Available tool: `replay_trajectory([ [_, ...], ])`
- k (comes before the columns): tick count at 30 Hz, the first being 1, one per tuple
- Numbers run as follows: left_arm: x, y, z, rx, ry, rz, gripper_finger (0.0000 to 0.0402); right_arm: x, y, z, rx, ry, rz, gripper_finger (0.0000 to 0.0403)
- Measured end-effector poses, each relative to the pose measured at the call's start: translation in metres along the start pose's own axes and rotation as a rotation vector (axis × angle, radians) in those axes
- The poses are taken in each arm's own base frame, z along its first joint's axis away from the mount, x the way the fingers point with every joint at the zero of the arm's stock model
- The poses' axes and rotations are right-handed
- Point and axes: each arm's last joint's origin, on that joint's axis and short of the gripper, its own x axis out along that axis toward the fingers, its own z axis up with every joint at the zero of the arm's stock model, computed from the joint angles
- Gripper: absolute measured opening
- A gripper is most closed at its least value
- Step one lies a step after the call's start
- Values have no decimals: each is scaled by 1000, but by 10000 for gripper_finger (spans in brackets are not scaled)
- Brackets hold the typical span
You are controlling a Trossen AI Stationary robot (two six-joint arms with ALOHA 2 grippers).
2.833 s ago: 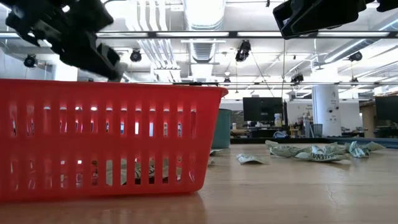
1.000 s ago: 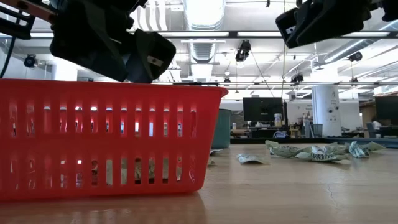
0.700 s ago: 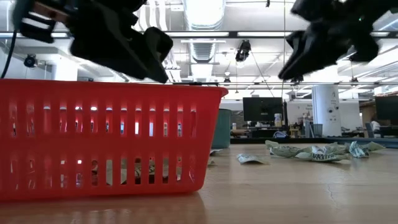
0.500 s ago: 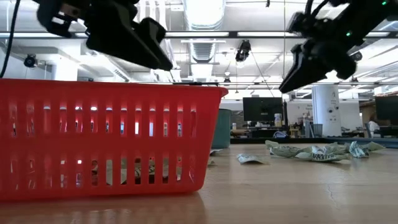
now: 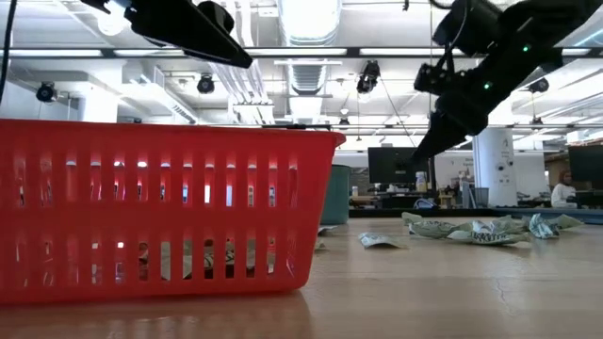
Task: Pick and place items into bin
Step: Put the green stevia packet into the red bin
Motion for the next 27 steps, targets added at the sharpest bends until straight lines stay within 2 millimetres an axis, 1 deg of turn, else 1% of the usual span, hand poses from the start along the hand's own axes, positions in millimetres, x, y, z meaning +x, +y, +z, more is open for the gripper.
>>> replay_trajectory([
  [6, 0, 0, 0, 0, -1, 1, 148, 12, -14, -9, 51, 38, -18, 161],
  [12, 0, 0, 0, 0, -1, 0, 148, 33, -18, -11, 53, 61, 20, 184],
  [17, 0, 0, 0, 1, -1, 0, 148, 52, -22, -9, 46, 122, -2, 192],
  [20, 0, 0, 0, 0, -1, 0, 148, 61, -27, -10, 83, 157, -22, 191],
  [23, 0, 0, 0, 1, -1, 0, 148, 69, -32, -10, 126, 183, -41, 190],
  [27, 0, 0, 0, 1, 0, 0, 148, 75, -33, -12, 138, 210, -48, 190],
])
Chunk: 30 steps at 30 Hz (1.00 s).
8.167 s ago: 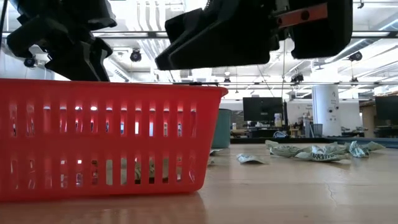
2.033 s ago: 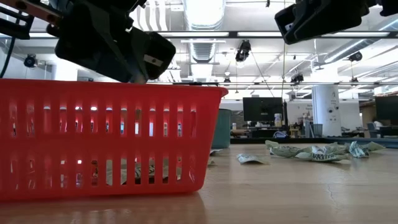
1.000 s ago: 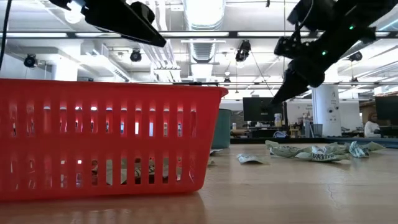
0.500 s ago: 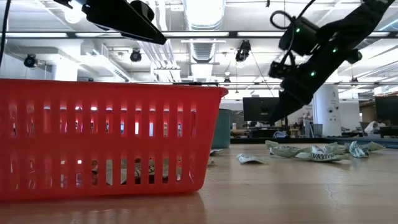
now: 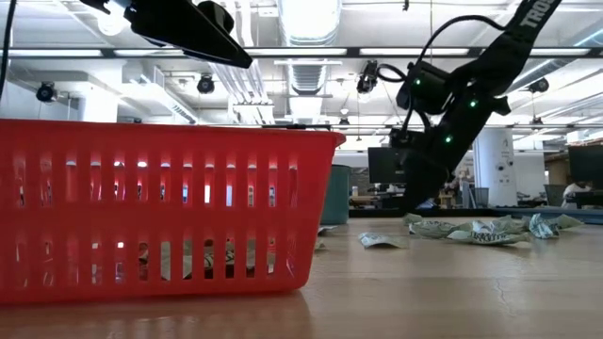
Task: Pick and place items into bin
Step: Put the green stevia packet into the red bin
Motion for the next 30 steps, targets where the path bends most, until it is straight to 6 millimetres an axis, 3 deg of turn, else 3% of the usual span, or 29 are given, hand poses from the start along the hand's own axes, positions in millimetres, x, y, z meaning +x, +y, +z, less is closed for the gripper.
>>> replay_trajectory([
  [19, 0, 0, 0, 0, 0, 0, 148, 3, -6, -7, 99, 80, -32, 180],
  [25, 0, 0, 0, 0, 1, 0, 148, 3, -6, -8, 96, 90, -34, 151],
  [30, 0, 0, 0, 0, 1, 0, 148, 2, -6, -9, 86, 107, -35, 105],
])
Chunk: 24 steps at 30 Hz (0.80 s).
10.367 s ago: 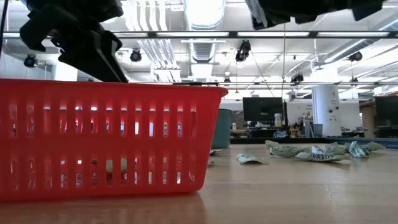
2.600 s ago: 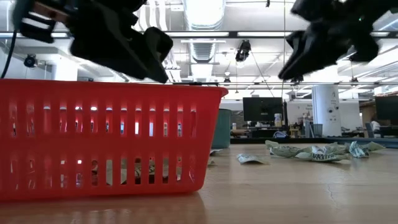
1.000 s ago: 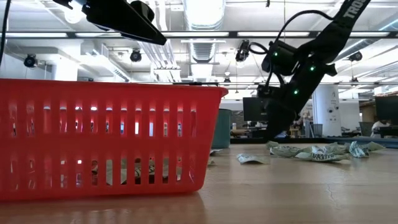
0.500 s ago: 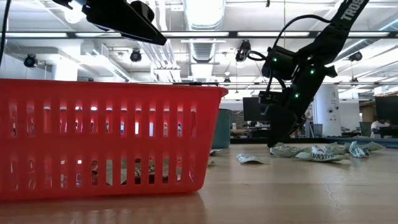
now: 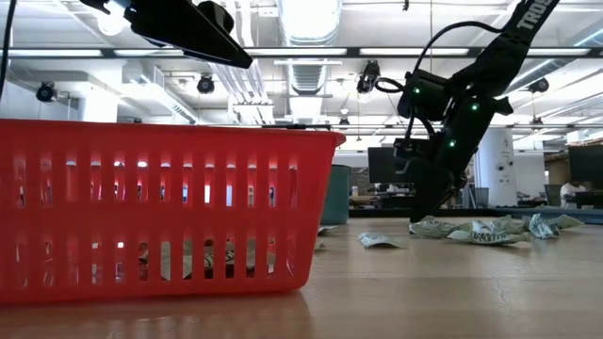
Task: Pick and place items into bin
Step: Put the green stevia packet into the red bin
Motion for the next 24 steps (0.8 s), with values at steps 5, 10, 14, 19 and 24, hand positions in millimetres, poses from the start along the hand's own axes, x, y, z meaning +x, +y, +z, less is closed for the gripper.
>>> replay_trajectory([
  [5, 0, 0, 0, 0, 0, 0, 148, 0, 0, 0, -5, 9, 1, 47],
  [10, 0, 0, 0, 0, 0, 0, 148, -1, 0, 2, -14, 11, -4, 11],
  [14, 0, 0, 0, 0, 0, 0, 148, -1, 0, 2, -25, 10, -6, 9],
  [19, 0, 0, 0, 1, 0, -1, 148, -6, 1, 4, -40, -10, 0, 8],
  [24, 0, 0, 0, 1, 1, -1, 148, -18, 7, 7, -77, -62, 24, 8],
])
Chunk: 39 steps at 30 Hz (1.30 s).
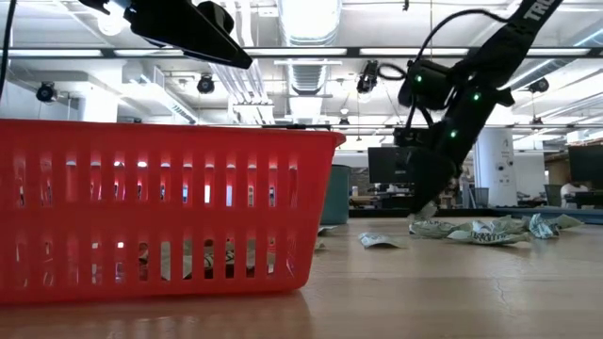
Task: Pick and place items into bin
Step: Put the green stevia packet into the red bin
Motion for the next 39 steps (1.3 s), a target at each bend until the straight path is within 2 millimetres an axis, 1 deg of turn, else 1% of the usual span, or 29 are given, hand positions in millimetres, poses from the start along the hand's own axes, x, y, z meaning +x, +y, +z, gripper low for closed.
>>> replay_trajectory([
  [10, 0, 0, 0, 0, 0, 0, 148, -37, 27, 9, -117, -173, 99, 8],
  [16, 0, 0, 0, 0, 1, 1, 148, -62, 52, 12, -218, -320, 196, 8],
  [22, 0, 0, -1, 1, 7, 1, 148, -79, 81, 15, -334, -430, 291, 8],
  [27, 0, 0, -1, 2, 10, 1, 148, -88, 107, 19, -421, -462, 353, 8],
  [30, 0, 0, -3, 6, 26, 0, 148, -92, 126, 23, -482, -482, 387, 8],
  [35, 0, 0, -6, 14, 55, 3, 148, -88, 160, 27, -592, -472, 422, 9],
  [39, 0, 1, -7, 18, 71, 25, 148, -83, 189, 35, -663, -465, 442, 9],
])
